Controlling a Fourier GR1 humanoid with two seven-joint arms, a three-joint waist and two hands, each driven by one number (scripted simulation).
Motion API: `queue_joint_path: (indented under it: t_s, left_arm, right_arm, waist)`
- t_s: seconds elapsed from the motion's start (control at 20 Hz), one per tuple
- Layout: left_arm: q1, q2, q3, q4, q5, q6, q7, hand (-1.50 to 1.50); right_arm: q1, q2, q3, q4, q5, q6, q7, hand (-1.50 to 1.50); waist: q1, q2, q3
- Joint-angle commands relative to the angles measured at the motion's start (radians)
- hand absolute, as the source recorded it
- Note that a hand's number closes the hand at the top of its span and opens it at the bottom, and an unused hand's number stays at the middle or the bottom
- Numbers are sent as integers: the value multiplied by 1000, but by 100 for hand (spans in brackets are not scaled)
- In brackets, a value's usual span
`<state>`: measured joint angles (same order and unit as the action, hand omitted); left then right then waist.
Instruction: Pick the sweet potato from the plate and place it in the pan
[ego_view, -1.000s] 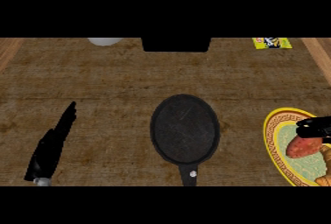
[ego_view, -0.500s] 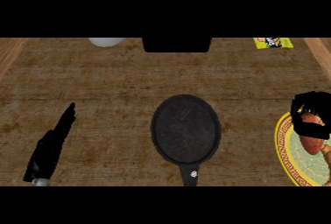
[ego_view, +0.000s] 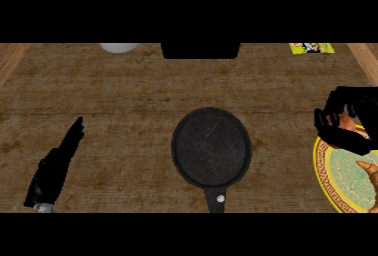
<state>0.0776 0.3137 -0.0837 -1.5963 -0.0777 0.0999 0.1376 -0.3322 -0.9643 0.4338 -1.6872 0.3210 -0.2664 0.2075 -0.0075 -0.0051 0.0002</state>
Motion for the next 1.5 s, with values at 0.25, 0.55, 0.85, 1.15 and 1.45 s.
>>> queue_joint_path:
  t_s: [0.25, 0.55, 0.85, 1.15, 1.45]
  left_arm:
    - [-13, -5, 2, -26, -26, -19, 31, 0]
    - [-31, -26, 7, -12, -33, -18, 23, 0]
    - [-17, -41, -9, -6, -53, -24, -2, 0]
    - [-15, -70, -21, -23, -67, -11, 11, 0]
    - [-6, -60, -5, -26, -49, -30, -9, 0]
  right_arm:
    - [-189, 276, 46, 5, 23, 132, 106, 150]
    - [-378, 524, 83, 216, 38, 201, 186, 150]
    - [-397, 760, 174, 543, 175, 100, 108, 150]
    - [-504, 858, 226, 779, 248, 192, 55, 150]
    - [-405, 962, 83, 887, -58, 180, 85, -150]
  waist:
    - [24, 7, -1]
    - [29, 9, -1]
    - [37, 13, 0]
    - [42, 13, 0]
    - [55, 16, 1]
